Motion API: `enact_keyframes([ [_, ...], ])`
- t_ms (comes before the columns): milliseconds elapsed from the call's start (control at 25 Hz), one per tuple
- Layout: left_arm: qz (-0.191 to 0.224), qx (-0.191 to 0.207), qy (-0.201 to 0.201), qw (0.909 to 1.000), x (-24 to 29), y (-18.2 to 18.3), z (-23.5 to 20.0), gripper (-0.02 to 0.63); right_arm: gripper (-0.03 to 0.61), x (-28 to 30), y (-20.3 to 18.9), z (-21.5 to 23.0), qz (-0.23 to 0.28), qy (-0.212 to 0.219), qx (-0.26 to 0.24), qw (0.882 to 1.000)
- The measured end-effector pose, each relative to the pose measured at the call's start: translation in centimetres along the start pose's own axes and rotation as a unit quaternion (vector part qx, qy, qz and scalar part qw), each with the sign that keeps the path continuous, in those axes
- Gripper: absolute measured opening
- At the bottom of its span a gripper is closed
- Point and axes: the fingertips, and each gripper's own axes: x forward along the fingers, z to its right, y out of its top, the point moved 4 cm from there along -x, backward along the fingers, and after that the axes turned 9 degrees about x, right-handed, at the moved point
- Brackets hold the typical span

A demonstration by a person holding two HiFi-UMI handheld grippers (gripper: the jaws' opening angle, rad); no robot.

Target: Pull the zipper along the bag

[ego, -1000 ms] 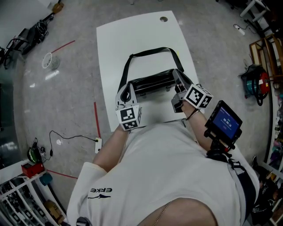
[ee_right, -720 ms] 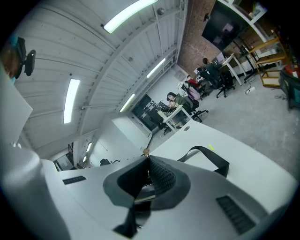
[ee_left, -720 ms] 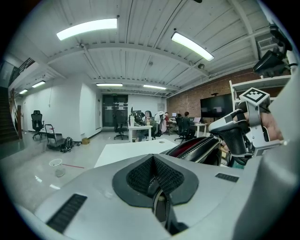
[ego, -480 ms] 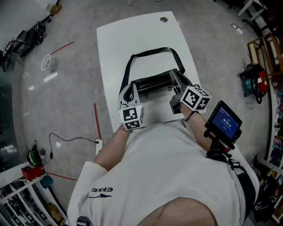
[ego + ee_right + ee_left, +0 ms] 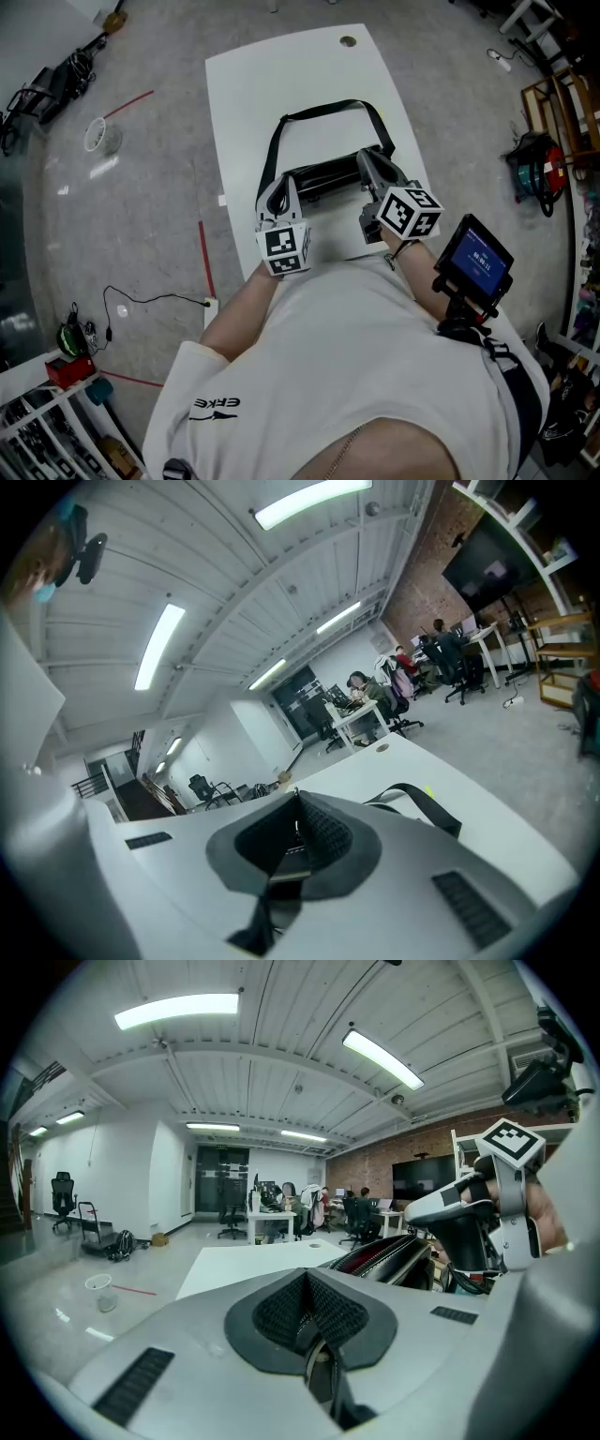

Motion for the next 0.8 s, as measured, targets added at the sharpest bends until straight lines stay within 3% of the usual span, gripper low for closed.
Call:
enact_keyframes([
  [800, 0.010, 0.007, -0.046, 0.9989, 1.3, 0.9, 2.9, 0.003, 0.009, 0.5, -1.8, -2.9, -0.025, 0.027, -0.030, 0.999],
])
